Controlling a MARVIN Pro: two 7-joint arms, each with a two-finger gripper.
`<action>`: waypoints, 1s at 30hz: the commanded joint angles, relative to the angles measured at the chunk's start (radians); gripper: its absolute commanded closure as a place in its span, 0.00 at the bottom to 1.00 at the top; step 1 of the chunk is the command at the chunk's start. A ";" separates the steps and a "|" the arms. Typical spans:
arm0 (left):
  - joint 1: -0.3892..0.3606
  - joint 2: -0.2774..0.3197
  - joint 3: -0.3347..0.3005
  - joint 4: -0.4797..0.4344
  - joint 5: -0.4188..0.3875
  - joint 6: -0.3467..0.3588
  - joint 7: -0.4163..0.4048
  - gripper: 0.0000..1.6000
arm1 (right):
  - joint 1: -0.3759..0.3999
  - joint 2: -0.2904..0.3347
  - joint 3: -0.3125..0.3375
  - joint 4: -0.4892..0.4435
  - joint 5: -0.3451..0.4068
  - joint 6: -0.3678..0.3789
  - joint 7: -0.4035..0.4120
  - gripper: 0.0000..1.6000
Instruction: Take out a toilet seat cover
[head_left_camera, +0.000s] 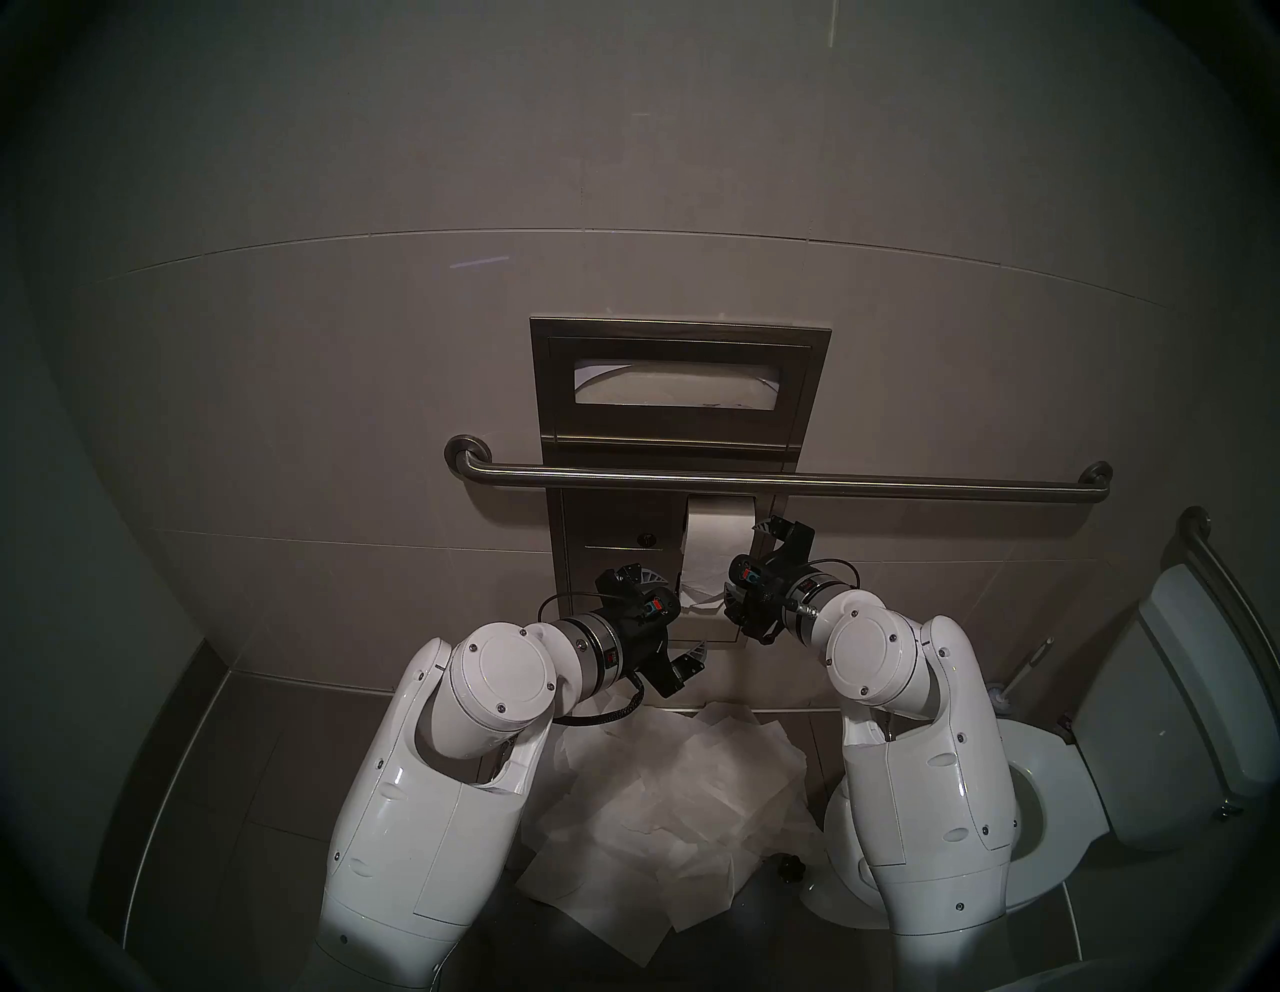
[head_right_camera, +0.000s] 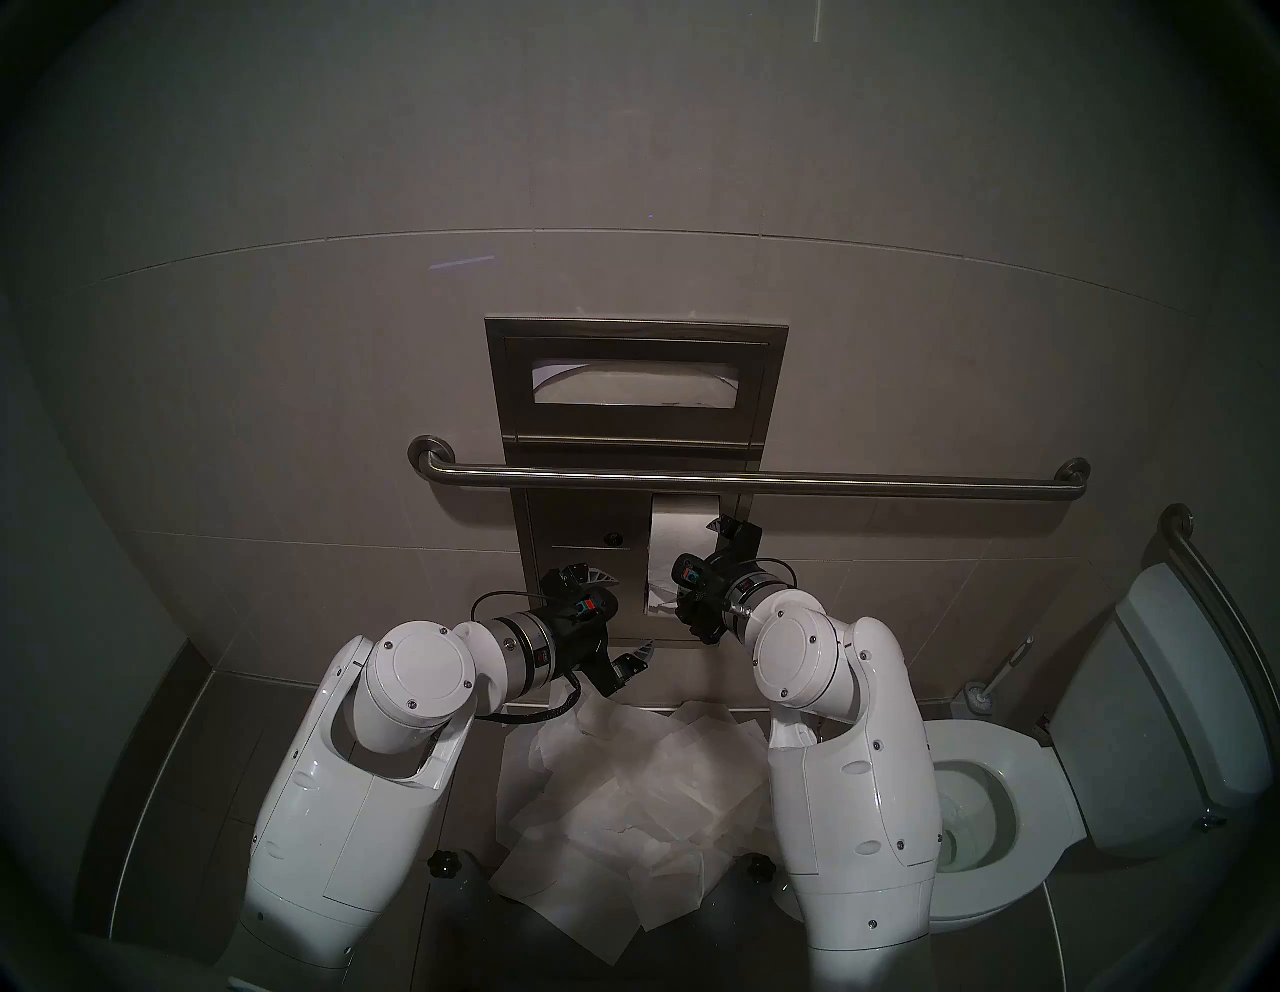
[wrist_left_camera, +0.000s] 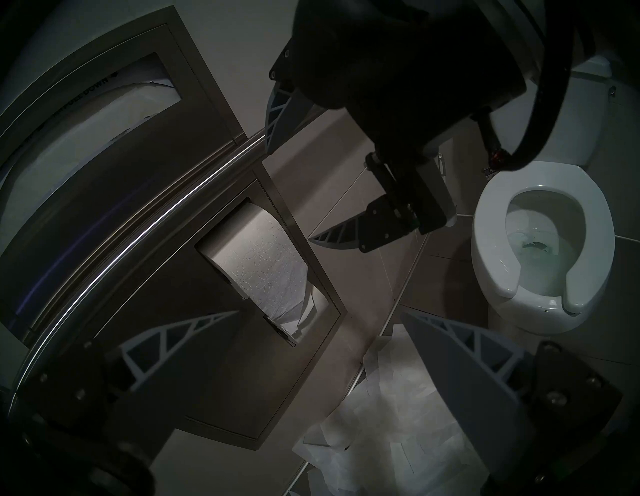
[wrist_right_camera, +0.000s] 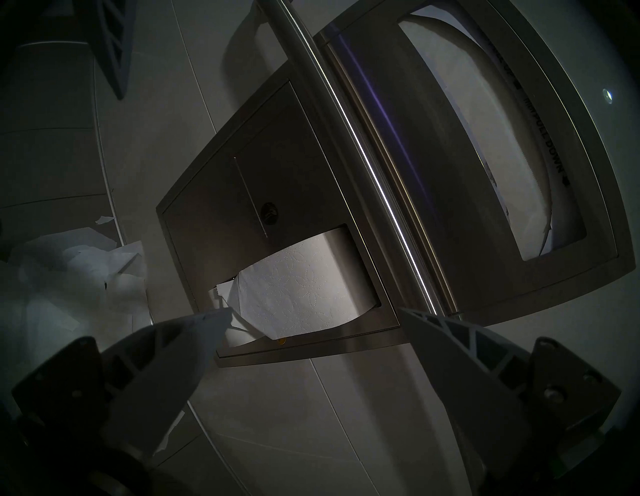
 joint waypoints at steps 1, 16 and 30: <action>-0.015 -0.006 0.001 -0.028 -0.002 -0.002 0.001 0.00 | 0.018 -0.002 0.000 -0.032 -0.001 -0.001 -0.009 0.00; -0.015 -0.005 0.001 -0.027 -0.002 -0.002 0.001 0.00 | 0.028 0.013 0.016 -0.011 0.002 -0.030 -0.032 0.00; -0.016 -0.005 0.001 -0.023 -0.003 -0.004 0.003 0.00 | 0.150 0.123 0.046 0.064 -0.029 -0.148 -0.037 0.00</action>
